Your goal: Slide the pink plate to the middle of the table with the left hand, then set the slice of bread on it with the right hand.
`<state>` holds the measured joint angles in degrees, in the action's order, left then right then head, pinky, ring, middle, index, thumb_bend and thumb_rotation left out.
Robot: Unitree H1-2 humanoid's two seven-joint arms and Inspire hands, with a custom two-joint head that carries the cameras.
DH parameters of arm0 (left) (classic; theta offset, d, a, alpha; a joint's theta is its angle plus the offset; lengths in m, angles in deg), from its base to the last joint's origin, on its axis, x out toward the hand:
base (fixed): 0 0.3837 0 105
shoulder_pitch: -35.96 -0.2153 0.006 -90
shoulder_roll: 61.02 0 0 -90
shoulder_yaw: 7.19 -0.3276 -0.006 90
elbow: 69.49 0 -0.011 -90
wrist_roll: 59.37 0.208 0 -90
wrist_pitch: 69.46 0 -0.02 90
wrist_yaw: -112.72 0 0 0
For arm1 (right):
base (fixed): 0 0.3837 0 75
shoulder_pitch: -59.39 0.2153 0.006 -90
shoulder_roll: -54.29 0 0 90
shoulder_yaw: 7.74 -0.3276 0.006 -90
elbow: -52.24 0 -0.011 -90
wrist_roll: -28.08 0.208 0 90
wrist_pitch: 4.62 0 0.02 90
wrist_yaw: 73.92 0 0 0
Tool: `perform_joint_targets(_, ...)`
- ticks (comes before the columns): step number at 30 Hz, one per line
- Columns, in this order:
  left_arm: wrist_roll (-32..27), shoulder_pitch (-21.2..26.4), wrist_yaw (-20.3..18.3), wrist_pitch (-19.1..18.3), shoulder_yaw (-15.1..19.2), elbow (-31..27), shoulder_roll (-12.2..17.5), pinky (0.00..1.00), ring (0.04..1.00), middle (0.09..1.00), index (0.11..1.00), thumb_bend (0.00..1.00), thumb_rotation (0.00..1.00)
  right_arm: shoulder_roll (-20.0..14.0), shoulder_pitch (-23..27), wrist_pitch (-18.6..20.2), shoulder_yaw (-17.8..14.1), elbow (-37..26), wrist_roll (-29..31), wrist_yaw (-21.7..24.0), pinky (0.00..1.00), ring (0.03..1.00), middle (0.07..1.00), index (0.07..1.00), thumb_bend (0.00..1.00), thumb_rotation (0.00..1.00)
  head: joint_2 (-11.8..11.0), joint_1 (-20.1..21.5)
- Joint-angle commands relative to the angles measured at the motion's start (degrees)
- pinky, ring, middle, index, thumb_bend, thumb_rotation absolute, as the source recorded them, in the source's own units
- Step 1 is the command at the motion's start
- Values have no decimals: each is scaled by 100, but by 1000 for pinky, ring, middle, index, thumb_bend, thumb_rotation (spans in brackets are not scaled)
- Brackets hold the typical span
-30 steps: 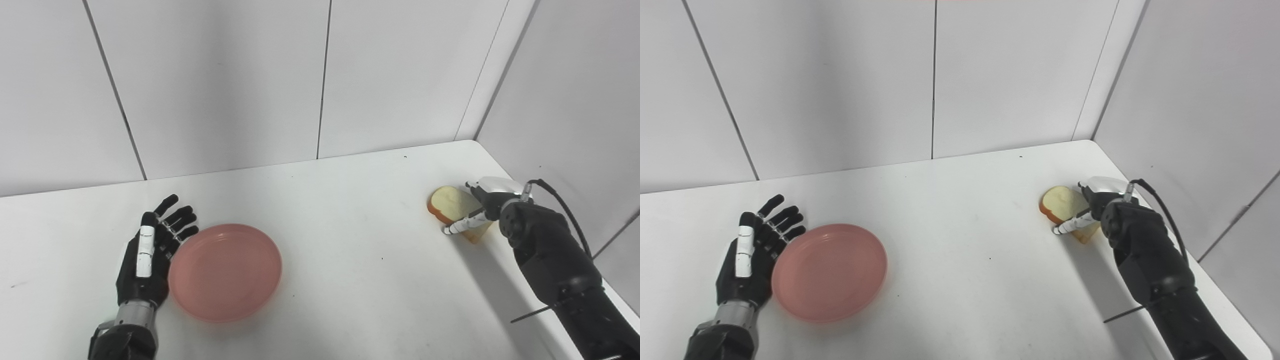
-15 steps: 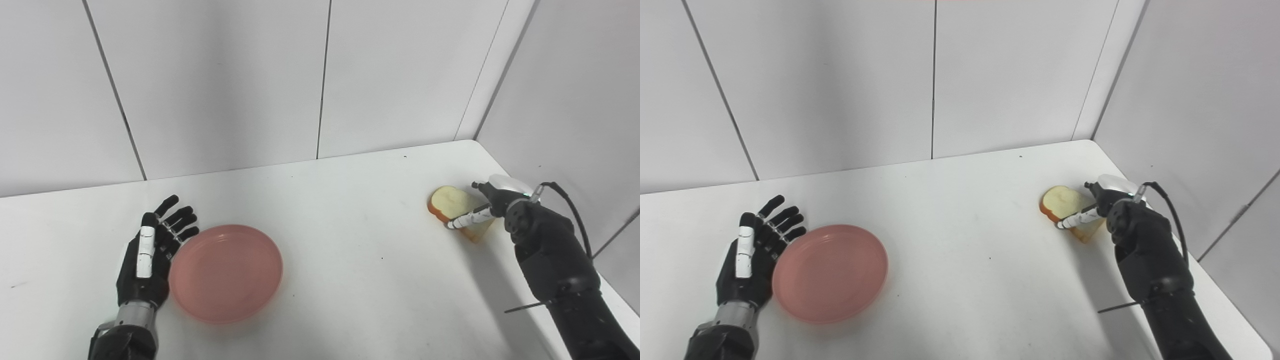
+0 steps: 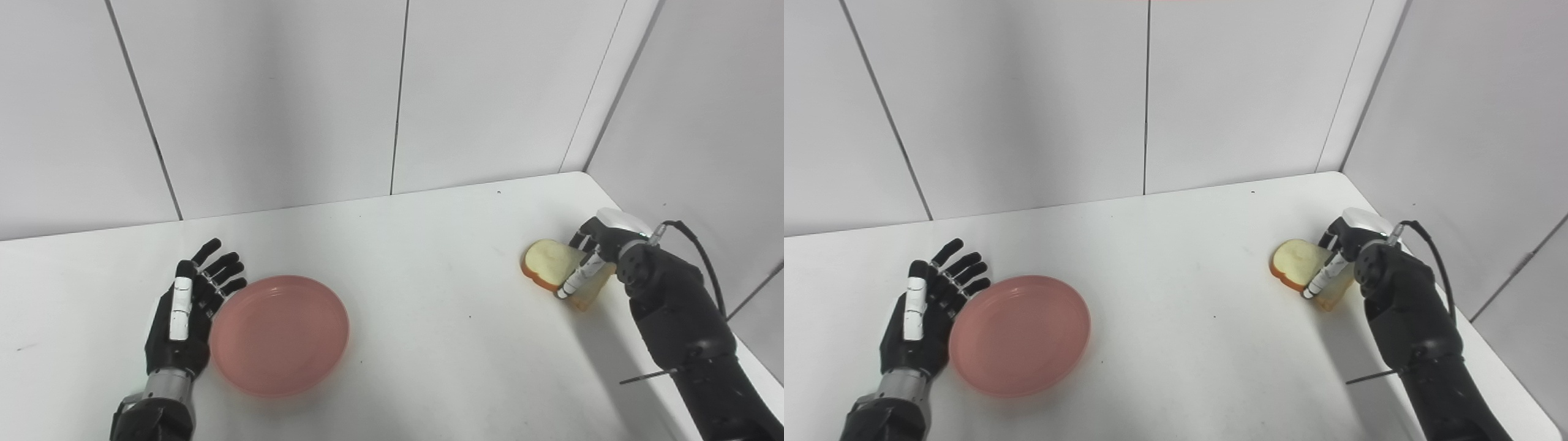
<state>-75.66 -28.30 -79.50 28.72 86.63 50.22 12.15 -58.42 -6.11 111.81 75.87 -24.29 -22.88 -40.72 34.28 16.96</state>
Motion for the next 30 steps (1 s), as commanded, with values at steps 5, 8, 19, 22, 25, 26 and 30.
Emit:
perform_joint_targets(5, 41, -172, 2, -322, -44, 185, -17, 684, 738, 720, 768, 845, 785, -140, 3, 48, 72, -268, 37, 267, 384, 486, 560, 499, 526, 84, -7, -34)
perform_joint_targets(8, 49, -159, 5, -316, -45, 211, -15, 681, 736, 722, 770, 849, 790, -139, -8, 47, 99, -469, 67, 353, 415, 523, 598, 490, 525, 134, -6, -45)
perform_joint_targets(19, 44, -124, 10, -299, -60, 277, -50, 672, 728, 710, 771, 857, 780, -86, 212, 48, 384, -1907, -284, 1082, 318, 396, 489, 488, 526, 145, -41, -134)
perform_joint_targets(22, 71, -141, 56, -343, -80, 193, -92, 672, 729, 711, 772, 849, 783, 61, 330, 49, 368, -2282, -402, 1344, 352, 448, 522, 486, 527, 145, -50, -177)
perform_joint_targets(25, 115, -114, 67, -243, -93, 317, -110, 666, 729, 713, 776, 826, 793, 263, 505, 48, 391, -2649, -527, 1601, 359, 466, 529, 482, 528, 144, -77, -291)
perform_joint_targets(26, 123, -97, 62, -194, -92, 388, -111, 664, 729, 714, 775, 827, 794, 310, 552, 48, 405, -2724, -555, 1659, 356, 463, 528, 482, 527, 144, -77, -291)
perform_joint_targets(30, 163, -49, 82, -44, -91, 580, -183, 663, 724, 709, 763, 836, 788, 566, 770, 48, 538, -3019, -664, 1794, 253, 346, 442, 485, 527, 144, -120, -553)
